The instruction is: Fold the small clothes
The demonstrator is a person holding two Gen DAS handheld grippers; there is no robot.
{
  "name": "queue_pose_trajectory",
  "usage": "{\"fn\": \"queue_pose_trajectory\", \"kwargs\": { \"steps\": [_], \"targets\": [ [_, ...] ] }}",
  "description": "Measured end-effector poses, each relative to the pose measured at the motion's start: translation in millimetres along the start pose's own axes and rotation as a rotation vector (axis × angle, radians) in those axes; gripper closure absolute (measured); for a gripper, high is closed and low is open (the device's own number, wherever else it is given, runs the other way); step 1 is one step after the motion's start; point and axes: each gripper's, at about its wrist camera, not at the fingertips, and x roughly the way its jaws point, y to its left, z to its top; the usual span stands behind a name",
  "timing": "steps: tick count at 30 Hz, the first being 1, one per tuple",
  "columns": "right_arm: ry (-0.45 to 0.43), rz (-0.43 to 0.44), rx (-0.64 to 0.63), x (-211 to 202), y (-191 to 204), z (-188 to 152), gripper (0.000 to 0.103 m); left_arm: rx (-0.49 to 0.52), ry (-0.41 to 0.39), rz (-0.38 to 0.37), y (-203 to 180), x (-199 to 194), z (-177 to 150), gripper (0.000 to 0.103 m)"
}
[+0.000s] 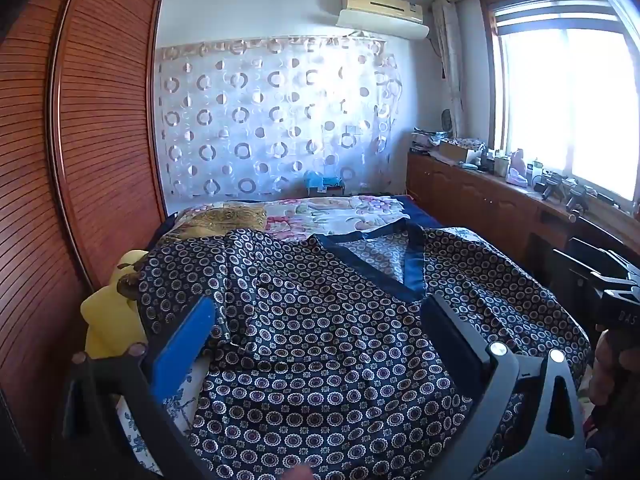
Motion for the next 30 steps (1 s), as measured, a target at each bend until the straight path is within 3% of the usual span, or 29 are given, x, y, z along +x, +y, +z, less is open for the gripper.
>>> {"fn": "queue_pose_trajectory", "kwargs": {
  "steps": [9, 30],
  "targets": [
    [-0.010, 0.002, 0.003, -1.8, 0.5, 0.8, 0.000, -0.005, -0.006, -0.004, 16.7, 4.0, 1.3, 0.000],
    [-0.009, 0.003, -0.002, 0.1, 5.9, -0.8, 0.000, -0.010, -0.033, 0.034, 5.9, -10.3, 2.0, 0.000]
  ]
}}
